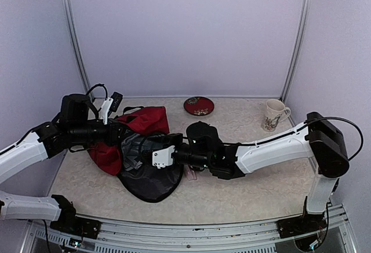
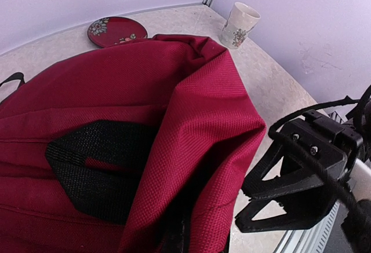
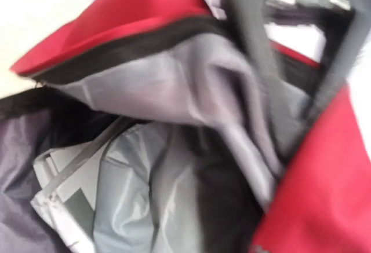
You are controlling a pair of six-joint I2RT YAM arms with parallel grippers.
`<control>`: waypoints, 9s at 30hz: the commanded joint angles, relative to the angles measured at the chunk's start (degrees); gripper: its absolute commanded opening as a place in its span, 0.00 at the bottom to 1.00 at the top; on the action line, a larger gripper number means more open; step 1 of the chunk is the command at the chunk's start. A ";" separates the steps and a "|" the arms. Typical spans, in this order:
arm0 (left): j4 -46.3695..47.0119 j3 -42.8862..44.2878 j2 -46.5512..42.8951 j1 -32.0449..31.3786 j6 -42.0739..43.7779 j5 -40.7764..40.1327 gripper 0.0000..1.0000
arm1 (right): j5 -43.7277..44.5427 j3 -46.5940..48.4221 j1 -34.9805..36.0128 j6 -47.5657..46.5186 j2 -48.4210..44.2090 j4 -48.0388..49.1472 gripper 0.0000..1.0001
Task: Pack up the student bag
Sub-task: Place the pencil case in the largest pocket of the bag, then adjust the pencil case in the largest pocket of the bag, then pick up the student bag from the center of the board, then place the largest pocket of the student bag, then pass from the left arm to the right, then pass from the right arm to the left
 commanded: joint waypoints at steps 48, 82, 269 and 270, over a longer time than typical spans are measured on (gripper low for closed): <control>3.83 3.18 -1.74 -5.97 -1.12 -8.90 0.00 | 2.17 -10.02 -10.23 68.35 -8.07 -9.31 0.89; -0.63 8.01 -9.56 -6.35 0.24 -12.20 0.00 | -4.90 -3.08 -10.06 78.51 4.34 -15.73 0.41; 29.60 -20.05 -14.15 -34.97 -3.06 -21.05 0.00 | -52.09 20.08 -30.64 46.78 -18.48 -43.42 0.00; 29.05 -18.78 -14.31 -34.97 -2.09 -21.55 0.00 | -49.47 20.67 -30.62 48.33 -18.62 -43.18 0.00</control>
